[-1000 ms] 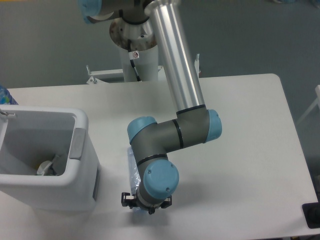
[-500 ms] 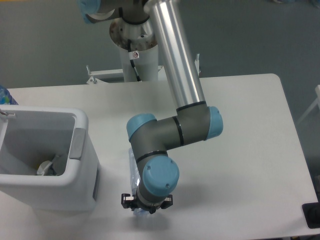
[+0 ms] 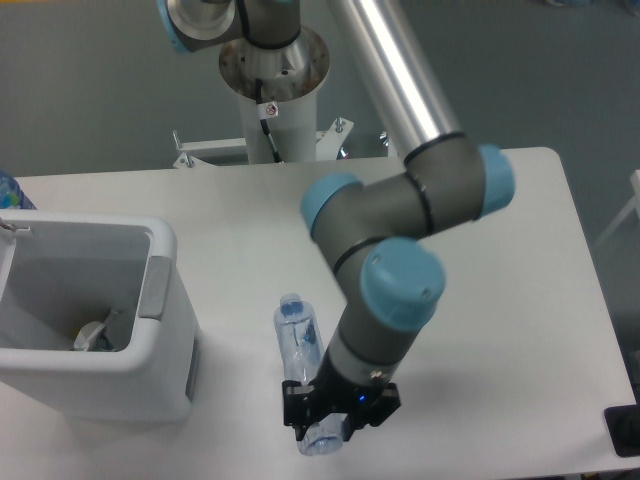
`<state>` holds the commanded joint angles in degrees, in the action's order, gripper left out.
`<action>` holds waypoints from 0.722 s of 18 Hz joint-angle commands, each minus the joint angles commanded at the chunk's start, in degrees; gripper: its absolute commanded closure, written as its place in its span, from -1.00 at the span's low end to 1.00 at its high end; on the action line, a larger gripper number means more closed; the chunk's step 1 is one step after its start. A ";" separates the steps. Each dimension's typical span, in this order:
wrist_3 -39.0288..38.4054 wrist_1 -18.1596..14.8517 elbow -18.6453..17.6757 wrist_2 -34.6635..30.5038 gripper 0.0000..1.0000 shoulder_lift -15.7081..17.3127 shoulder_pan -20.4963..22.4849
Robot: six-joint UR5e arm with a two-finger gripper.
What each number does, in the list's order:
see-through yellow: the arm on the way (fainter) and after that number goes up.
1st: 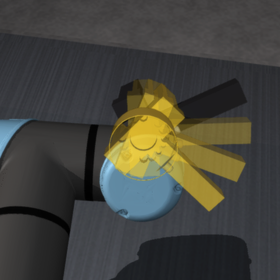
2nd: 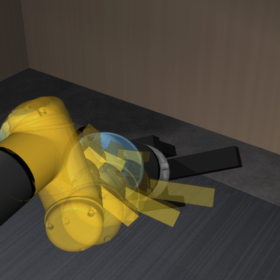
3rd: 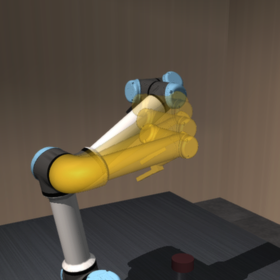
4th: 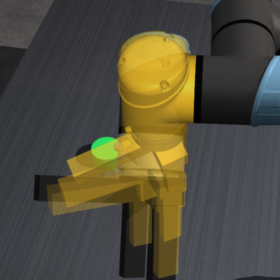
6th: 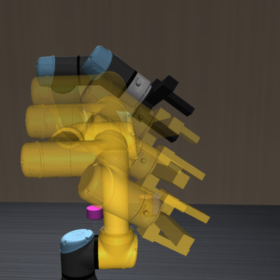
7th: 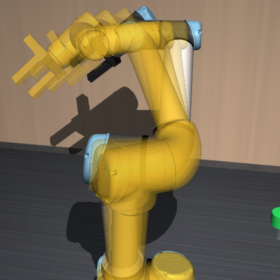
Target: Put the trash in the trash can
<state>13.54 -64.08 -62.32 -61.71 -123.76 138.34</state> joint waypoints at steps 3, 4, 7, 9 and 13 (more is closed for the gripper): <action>-1.94 2.81 0.00 4.21 0.44 3.60 1.05; -2.38 3.78 0.09 5.97 0.44 4.66 1.14; -4.83 4.75 2.10 10.80 0.44 7.04 2.11; -6.07 4.84 4.47 14.32 0.43 7.39 2.20; -8.88 6.07 6.68 19.95 0.42 7.83 1.76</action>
<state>4.67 -58.01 -55.63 -41.76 -115.93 140.10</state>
